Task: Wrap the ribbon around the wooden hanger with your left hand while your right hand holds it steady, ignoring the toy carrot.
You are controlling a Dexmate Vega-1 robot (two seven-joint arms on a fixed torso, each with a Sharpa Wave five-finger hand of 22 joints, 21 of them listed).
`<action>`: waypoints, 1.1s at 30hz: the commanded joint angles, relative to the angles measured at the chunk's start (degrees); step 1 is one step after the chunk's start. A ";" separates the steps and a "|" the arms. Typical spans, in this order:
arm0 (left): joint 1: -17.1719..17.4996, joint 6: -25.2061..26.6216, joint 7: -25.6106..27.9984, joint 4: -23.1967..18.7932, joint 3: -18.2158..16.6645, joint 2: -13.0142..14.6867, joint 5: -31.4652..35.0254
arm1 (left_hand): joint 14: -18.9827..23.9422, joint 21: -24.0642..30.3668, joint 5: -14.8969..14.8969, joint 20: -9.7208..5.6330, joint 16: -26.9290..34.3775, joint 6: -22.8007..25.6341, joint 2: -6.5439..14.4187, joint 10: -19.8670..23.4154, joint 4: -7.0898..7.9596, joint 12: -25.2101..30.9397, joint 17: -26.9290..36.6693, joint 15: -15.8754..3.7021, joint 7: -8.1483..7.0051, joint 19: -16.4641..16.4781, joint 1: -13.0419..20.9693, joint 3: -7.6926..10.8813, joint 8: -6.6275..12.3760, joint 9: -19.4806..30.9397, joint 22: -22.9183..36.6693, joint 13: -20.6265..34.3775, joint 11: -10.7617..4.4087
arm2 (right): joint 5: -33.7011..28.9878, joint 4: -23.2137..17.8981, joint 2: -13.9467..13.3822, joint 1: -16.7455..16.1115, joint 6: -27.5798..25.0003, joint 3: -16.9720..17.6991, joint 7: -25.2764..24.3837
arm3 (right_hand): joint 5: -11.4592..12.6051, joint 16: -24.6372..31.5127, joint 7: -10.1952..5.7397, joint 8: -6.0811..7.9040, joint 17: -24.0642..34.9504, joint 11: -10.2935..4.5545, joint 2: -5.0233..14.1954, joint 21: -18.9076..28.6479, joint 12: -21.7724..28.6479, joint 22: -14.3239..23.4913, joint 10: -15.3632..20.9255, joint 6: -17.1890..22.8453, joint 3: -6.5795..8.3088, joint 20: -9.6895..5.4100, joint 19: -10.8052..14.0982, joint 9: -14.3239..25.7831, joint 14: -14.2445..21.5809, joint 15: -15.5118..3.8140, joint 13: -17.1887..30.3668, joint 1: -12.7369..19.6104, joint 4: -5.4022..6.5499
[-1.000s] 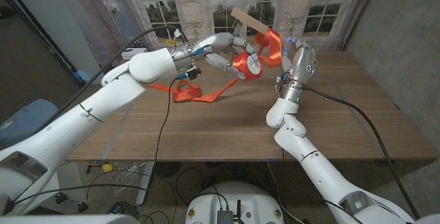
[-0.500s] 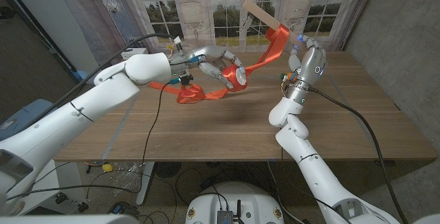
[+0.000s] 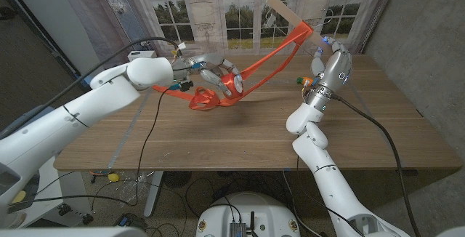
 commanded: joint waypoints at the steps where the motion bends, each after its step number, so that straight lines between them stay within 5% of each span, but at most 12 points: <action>1: -0.20 4.33 2.12 2.86 -0.41 0.56 0.10 | 4.44 0.22 0.47 -5.85 0.21 11.95 12.21 17.41 3.22 0.36 0.11 -4.90 11.74 -0.36 11.90 3.72 -0.18 0.26 0.10 18.64 -1.54 | 1.07 -0.27 1.07 -0.90 5.00 1.70 0.01 | 0.45 -0.49 1.75 2.72 0.00 -0.19 1.13 0.38 0.53 0.10 5.69 6.85 1.06 -0.04 -0.03 2.10 0.54 -6.63 0.19 0.39 0.46; 14: -1.67 6.52 5.41 4.07 -1.08 0.39 0.73 | 4.37 0.17 0.52 -5.81 0.20 12.04 12.31 17.33 3.21 0.13 0.14 -4.94 11.76 -0.39 11.94 3.85 -0.42 0.42 0.09 18.90 -1.54 | 6.91 -3.51 -7.31 -2.68 10.06 -4.17 0.01 | 0.38 -0.40 1.43 2.76 0.52 -0.37 1.23 0.52 0.50 0.10 5.48 6.61 0.84 -0.24 -0.12 2.21 0.28 -7.14 0.25 0.33 0.56; 20: -2.30 6.09 6.40 4.75 -1.24 0.07 0.95 | 4.34 0.13 0.51 -5.80 0.23 11.82 12.37 17.35 3.26 -0.01 0.19 -4.91 11.69 -0.43 11.86 3.86 -0.55 0.60 0.08 18.92 -1.43 | 11.85 -5.17 -13.56 -2.59 12.87 -8.38 0.10 | 0.39 -0.46 1.15 2.93 0.69 -0.86 1.31 0.57 0.47 0.11 5.25 6.51 0.74 -0.33 -0.26 2.48 0.16 -7.60 0.34 0.14 0.72; 33: -5.24 4.29 6.89 5.38 -0.92 -0.94 2.77 | 4.32 0.07 0.49 -5.77 0.27 12.02 12.38 17.39 3.21 -0.18 0.27 -4.96 11.78 -0.51 11.91 3.92 -0.75 0.70 0.08 19.15 -1.66 | 15.32 -7.92 -22.23 -1.18 11.51 -15.61 2.09 | 0.68 -0.82 0.85 3.38 0.39 -1.28 1.30 0.82 0.49 0.11 5.13 6.35 0.96 -0.50 -0.21 3.06 0.67 -8.26 0.48 -0.16 0.87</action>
